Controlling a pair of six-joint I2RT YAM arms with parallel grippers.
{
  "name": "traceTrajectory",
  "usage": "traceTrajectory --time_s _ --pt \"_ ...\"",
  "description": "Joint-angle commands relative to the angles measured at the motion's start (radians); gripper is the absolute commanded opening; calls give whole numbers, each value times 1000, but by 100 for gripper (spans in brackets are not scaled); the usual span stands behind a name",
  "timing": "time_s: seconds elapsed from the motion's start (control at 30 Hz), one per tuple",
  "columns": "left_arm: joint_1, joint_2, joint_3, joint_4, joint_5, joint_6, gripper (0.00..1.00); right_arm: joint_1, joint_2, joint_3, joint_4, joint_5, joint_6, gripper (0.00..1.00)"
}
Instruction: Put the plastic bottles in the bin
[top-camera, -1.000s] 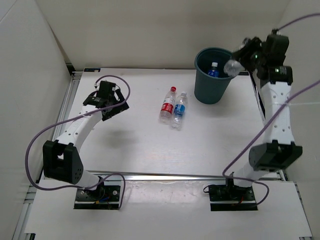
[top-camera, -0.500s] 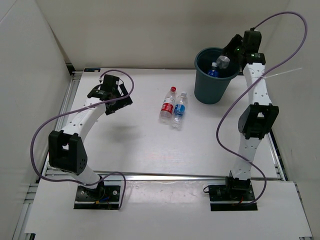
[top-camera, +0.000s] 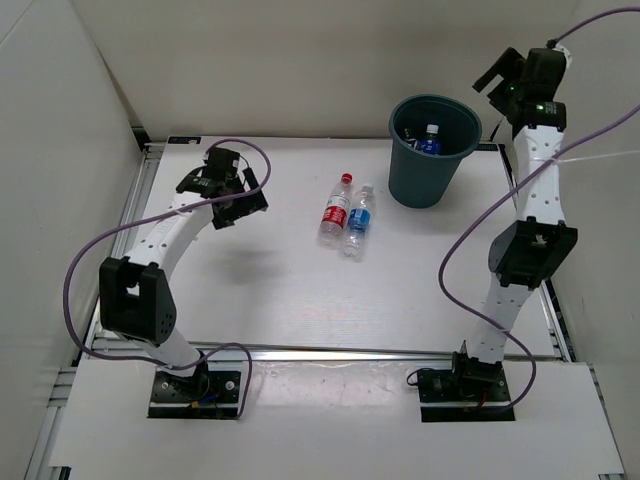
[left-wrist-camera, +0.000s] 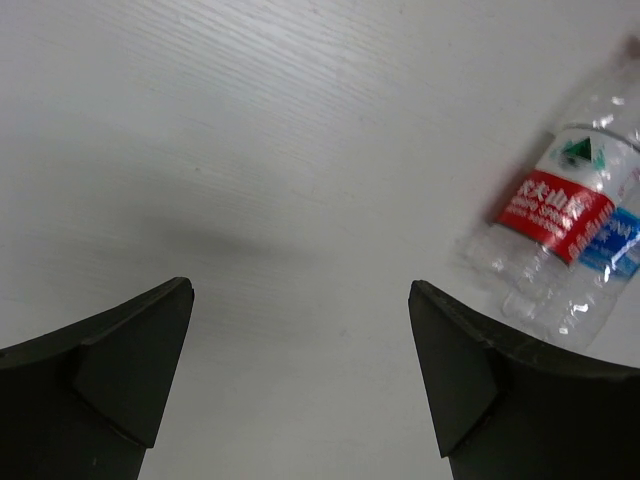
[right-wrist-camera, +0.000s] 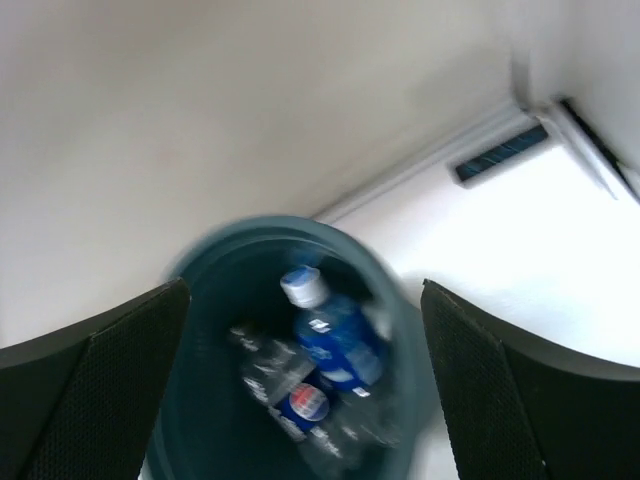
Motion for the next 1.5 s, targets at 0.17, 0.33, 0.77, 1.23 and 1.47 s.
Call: traceTrajectory --time_s 0.17,0.33,0.77,1.23,1.47 --pt "-48 186 385 103 333 192 100 -30 -218 -246 -87 34 16 100" --pt "-102 456 692 103 354 207 100 -41 -291 -301 -99 -50 51 100" --pt "-165 789 903 140 340 318 100 -113 -372 -390 -99 -138 61 100" --pt "-174 808 895 158 440 279 100 -125 -301 -390 -99 -138 70 100" --pt "-194 786 823 167 498 288 100 -125 -292 -401 -99 -147 90 100"
